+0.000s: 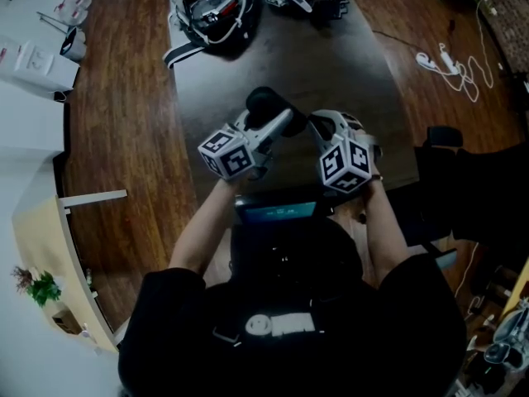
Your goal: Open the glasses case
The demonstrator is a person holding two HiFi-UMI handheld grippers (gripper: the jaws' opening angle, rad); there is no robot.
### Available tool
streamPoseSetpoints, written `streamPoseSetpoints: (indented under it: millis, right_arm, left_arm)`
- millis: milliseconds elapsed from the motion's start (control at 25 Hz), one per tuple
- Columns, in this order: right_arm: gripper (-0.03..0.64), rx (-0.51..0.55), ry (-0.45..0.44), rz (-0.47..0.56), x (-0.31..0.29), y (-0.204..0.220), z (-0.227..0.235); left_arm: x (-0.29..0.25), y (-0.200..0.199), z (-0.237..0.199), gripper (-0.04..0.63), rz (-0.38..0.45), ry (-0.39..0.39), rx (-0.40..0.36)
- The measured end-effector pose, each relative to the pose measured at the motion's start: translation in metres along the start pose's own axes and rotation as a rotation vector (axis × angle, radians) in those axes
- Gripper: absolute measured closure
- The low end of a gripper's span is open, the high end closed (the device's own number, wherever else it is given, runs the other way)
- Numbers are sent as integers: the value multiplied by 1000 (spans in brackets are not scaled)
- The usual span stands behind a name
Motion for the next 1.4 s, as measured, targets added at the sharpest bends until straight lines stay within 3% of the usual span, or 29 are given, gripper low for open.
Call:
streamPoseSetpoints:
  millis: [80, 240, 320, 400, 520, 640, 760, 880, 1040, 1120, 1240, 1400]
  right_arm:
    - [593, -34, -5, 22, -1, 2, 0]
    - [564, -108, 69, 145, 15, -11, 10]
    - [417, -100, 39, 237, 18, -28, 3]
    - [361, -41, 24, 293, 12, -47, -5]
    - [326, 67, 91, 274, 4, -60, 0]
    - [308, 89, 86, 300, 10, -74, 1]
    - [274, 97, 52, 303, 3, -78, -4]
    - [261, 138, 105, 258, -11, -72, 0]
    - [289, 173, 137, 261, -11, -74, 3]
    - [305, 30, 47, 351, -1, -76, 3]
    - [308, -262, -158, 516, 13, -79, 3]
    - [310, -681, -435, 782, 28, -67, 11]
  left_arm:
    - [-1, -1, -3, 351, 2, -14, 25]
    - [1, -20, -24, 348, 86, -84, 151]
    - [1, -27, -26, 347, 118, -98, 204]
    - [-1, -32, -21, 344, 135, -104, 232]
    - [-3, -32, -23, 343, 163, -148, 233]
    - [1, -38, -35, 342, 203, -198, 283]
    - [3, -48, -29, 341, 236, -192, 284]
    - [-2, -43, -18, 339, 221, -174, 307]
    - [-1, -43, -9, 330, 199, -171, 250]
    - [0, -46, 1, 299, 193, -70, 214]
    - [7, -51, 18, 269, 189, 88, 148]
    - [21, -57, 27, 267, 216, 200, 167]
Point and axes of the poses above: the fingertips, and each gripper's own axes: x backward along the fingers, z to its right, y out of its underside, the point moved 1 cm from there along x, backward along the fingers, and after that the axes turned 12 degrees about -y, right-handed, at the moved point
